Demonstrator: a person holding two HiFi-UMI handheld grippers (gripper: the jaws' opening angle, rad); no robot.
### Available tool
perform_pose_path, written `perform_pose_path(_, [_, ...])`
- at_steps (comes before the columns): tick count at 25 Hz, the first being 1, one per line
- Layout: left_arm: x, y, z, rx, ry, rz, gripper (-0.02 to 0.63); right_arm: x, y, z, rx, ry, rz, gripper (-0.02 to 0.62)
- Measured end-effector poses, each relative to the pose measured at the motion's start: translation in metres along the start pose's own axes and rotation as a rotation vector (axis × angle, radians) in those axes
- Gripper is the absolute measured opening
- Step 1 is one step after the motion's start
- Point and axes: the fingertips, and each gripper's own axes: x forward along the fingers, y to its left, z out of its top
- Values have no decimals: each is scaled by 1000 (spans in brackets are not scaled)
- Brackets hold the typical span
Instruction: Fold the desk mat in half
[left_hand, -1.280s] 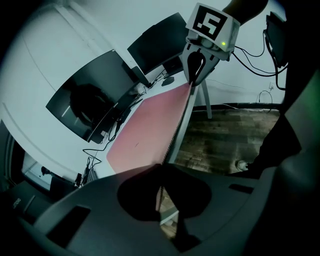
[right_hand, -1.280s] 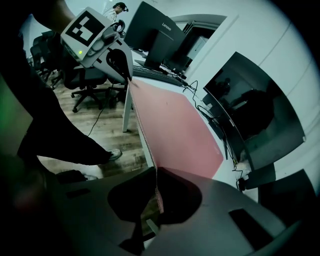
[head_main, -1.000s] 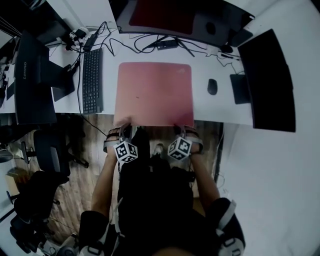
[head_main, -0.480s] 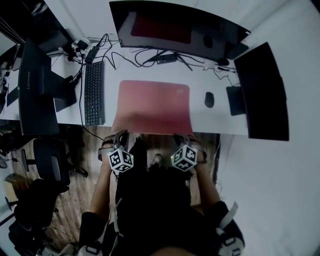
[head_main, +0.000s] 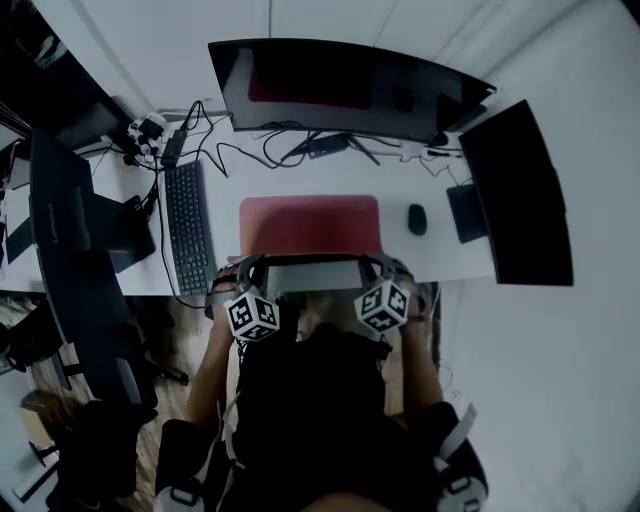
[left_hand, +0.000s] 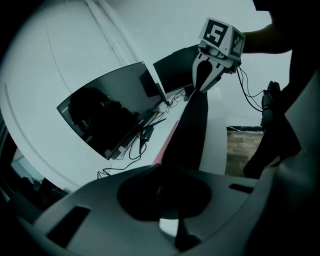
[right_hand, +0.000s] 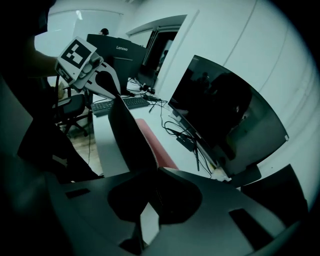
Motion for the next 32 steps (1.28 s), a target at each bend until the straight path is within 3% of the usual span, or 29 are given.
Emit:
perform_pose_path(3, [15, 24, 10, 1, -25, 19, 18, 8, -21, 12, 9, 18, -74, 18])
perform_pose_path(5, [24, 41, 17, 43, -33, 47, 19, 16, -34, 20, 18, 16, -114, 18])
perform_pose_path(10, [42, 53, 34, 104, -42, 56, 19, 32, -57, 18, 59, 18, -145, 19])
perform_pose_path(12, [52, 60, 34, 120, -30, 62, 20, 44, -64, 21, 76, 14, -142, 20])
perform_pose_path(24, [144, 96, 23, 17, 59, 91, 20, 138, -118, 39, 37, 7, -57, 20])
perform_pose_path(32, [206, 113, 2, -36, 153, 55, 20, 201, -142, 49, 19, 11, 10, 20])
